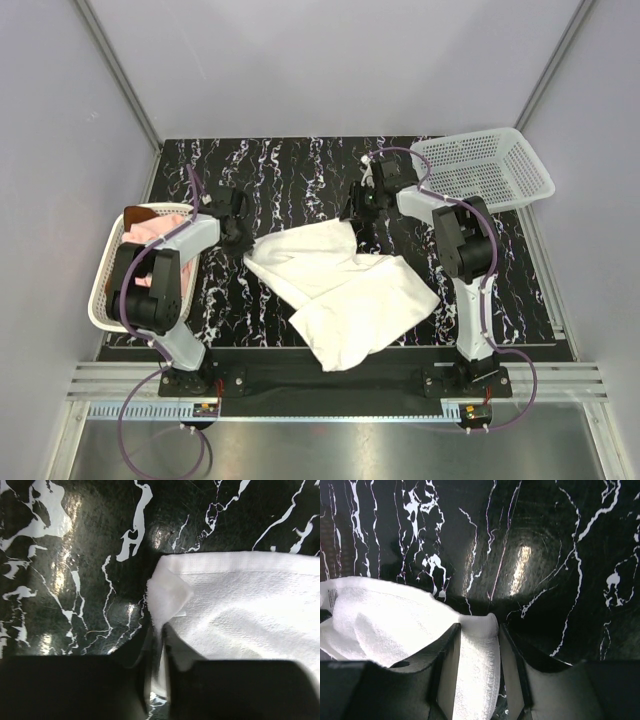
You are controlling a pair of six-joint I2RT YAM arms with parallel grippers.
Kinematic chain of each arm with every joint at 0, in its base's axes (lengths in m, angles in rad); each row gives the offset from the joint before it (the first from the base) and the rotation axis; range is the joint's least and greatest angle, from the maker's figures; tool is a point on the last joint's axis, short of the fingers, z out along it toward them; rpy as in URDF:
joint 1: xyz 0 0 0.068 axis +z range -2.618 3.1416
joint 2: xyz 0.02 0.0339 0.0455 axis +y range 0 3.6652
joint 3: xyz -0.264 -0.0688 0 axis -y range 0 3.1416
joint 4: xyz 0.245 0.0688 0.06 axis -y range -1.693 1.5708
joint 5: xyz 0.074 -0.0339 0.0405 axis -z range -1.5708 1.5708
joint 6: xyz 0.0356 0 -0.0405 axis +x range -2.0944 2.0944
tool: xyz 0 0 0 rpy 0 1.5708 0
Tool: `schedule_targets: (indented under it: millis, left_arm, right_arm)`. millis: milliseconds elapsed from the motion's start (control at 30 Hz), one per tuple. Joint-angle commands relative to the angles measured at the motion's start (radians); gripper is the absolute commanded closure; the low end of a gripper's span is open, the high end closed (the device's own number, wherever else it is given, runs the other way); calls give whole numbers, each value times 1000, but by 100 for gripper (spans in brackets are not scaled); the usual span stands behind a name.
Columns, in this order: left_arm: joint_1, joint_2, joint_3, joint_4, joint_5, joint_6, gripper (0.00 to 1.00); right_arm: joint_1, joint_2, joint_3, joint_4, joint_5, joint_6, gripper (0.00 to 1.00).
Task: Fold and stack the towels
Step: Flatten out the crumpled towel
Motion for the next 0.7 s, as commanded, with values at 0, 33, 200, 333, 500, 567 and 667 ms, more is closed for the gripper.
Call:
schedule_targets:
  millis: [0,33,200,333,500,567,667]
  left_arm:
    - [11,8,21,25,15,-16,72]
    - [17,15,27,22,12,-16,70]
    - [48,40,32,25,12,-16,66]
    - [56,61,34,19,3,-10,65]
    - [85,84,44,17,-9,-10,65]
    - [92,87,52,20,-2,-9,65]
    - [99,95,69,20,3,-4,64]
  right_arm:
    - [2,25,57,0,-18,-39,56]
    - [2,27,62,-7,-13,-42,56]
    - [4,36,68,0,-16,-41,57]
    - [2,40,69,0,-19,-44,58]
    - [2,39,70,0,-19,-42,58]
    - [2,40,70,-3,-19,-44,58]
    - [2,44,77,-10,-13,-50,57]
